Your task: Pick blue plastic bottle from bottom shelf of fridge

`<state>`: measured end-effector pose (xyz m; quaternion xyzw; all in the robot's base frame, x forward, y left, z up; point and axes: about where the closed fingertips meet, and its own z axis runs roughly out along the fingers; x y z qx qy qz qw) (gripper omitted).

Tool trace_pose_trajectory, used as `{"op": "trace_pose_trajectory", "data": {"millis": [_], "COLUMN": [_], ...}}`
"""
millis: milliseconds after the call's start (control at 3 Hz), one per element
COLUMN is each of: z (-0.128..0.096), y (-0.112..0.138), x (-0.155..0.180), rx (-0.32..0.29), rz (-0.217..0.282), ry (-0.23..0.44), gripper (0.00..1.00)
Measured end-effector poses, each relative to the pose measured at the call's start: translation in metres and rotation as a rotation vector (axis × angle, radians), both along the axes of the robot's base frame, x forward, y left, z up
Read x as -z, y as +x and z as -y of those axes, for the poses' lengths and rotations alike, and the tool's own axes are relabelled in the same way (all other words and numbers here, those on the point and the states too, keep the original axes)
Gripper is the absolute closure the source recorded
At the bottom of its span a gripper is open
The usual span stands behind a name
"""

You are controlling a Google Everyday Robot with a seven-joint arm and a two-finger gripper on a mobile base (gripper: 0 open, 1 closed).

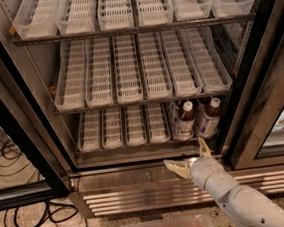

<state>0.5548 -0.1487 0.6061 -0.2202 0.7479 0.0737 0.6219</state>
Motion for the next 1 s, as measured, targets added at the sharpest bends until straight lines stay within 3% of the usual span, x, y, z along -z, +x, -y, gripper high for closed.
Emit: {"op": "trace_pose_trajectory", "data": {"millis": [333, 1000], "z": [0.002, 0.006], "y": [0.012, 0.03], "x": [0.001, -0.006], "rx": [0.017, 0.045], "rz": [0.028, 0.097], "ry": [0.005, 0.003], "gripper": [0.34, 0.35]}}
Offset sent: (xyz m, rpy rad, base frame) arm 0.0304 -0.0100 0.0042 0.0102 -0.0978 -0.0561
